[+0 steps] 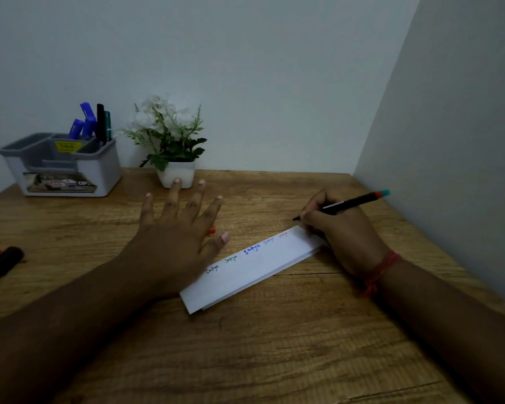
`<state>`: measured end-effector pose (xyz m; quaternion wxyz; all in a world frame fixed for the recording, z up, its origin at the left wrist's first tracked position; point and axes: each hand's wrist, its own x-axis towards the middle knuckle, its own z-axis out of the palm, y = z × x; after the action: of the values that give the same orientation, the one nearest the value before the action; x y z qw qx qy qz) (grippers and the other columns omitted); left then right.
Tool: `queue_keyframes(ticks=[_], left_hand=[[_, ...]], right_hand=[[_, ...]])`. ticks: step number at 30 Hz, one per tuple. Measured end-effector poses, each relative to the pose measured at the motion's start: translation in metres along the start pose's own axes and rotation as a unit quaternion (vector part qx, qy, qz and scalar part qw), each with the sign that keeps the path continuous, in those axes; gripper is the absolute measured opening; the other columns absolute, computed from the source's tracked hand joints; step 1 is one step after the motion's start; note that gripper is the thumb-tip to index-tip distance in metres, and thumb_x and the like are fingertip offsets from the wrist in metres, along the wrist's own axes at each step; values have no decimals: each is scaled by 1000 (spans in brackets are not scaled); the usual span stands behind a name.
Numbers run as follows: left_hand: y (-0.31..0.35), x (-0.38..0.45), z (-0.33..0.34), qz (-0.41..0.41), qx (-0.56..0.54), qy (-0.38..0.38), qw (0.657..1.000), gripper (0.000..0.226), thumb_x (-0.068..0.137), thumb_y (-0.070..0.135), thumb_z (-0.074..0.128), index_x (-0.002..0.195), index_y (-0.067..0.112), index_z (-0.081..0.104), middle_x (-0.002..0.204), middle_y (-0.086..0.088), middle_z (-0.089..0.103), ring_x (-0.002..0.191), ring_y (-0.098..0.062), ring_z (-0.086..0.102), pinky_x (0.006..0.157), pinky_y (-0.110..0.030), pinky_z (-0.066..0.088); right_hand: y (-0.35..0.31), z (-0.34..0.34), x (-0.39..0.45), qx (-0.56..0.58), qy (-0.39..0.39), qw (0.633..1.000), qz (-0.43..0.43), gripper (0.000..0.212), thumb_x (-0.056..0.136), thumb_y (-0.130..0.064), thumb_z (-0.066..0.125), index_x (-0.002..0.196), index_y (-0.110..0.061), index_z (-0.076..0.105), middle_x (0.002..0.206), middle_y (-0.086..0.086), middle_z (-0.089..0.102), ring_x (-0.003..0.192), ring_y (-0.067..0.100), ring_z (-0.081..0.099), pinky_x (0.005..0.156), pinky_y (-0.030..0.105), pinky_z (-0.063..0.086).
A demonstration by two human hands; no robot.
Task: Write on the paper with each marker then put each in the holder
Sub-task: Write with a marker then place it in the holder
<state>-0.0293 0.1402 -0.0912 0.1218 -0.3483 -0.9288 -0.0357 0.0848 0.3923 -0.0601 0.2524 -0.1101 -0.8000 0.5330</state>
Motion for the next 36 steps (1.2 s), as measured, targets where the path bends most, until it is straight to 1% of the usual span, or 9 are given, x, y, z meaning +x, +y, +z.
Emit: queue_keyframes(ticks=[10,14,16,18,20,22,27,32,36], left_hand=[[-16,0,-13,-20,-39,4,999,83,76,79,-16,152,44,-16,156,12,-33,142,-21,-38,115,-59,-16],[-28,3,-14,-28,11,-42,999,80,84,77,2,154,40,-9,161,7,-25,144,-24,-33,115,-61,-13],[-31,4,-15,-27,-2,-77,997,71,93,69,20,155,37,8,165,5,-8,149,-24,-20,117,-60,-7],[-30,5,-18,-22,-67,-85,994,57,97,60,36,149,35,33,164,2,19,151,-24,9,119,-55,12],[-30,5,-20,-13,-139,-55,989,43,97,50,48,136,33,52,146,4,49,133,-19,41,109,-45,36],[-29,5,-21,-5,-169,-14,986,28,95,43,56,121,33,62,123,9,60,114,-14,50,96,-39,44],[-26,3,-20,15,-176,38,984,15,92,37,63,107,33,64,100,12,56,97,-9,49,77,-29,41],[-17,-3,-29,33,-287,96,952,16,91,27,68,104,36,63,97,19,61,92,2,53,77,-26,47],[-10,-6,-37,45,-327,104,938,19,91,28,66,105,41,62,101,22,60,97,8,51,77,-20,43]], right_hand=[[-10,-5,-8,-26,11,994,-108,18,88,-7,70,81,-22,66,86,-3,72,78,9,67,68,22,56],[-13,-1,-11,-14,-14,995,-100,18,88,-4,71,84,-21,67,92,-2,72,90,17,69,82,41,57],[-14,0,-13,-23,-31,994,-98,19,88,-5,72,85,-23,68,95,-4,72,91,14,69,84,43,58],[-15,0,-15,-28,-54,993,-105,20,88,-6,72,87,-26,69,99,-7,72,90,10,69,82,41,58],[-15,1,-18,-33,-75,990,-118,19,89,-7,72,91,-26,71,100,-8,71,93,8,69,82,37,56],[-16,1,-20,-42,-91,986,-135,15,92,-10,72,97,-25,73,103,-8,71,99,7,67,84,32,53],[-22,3,-24,-27,-140,979,-148,20,91,-17,68,100,-32,77,108,-13,75,105,3,68,84,13,52],[-23,6,-25,33,-168,976,-134,16,84,-20,72,96,-30,76,110,-4,77,102,14,74,91,36,57],[-21,7,-24,113,-160,971,-139,17,78,-26,76,96,-25,76,113,3,78,101,22,76,92,34,60]])
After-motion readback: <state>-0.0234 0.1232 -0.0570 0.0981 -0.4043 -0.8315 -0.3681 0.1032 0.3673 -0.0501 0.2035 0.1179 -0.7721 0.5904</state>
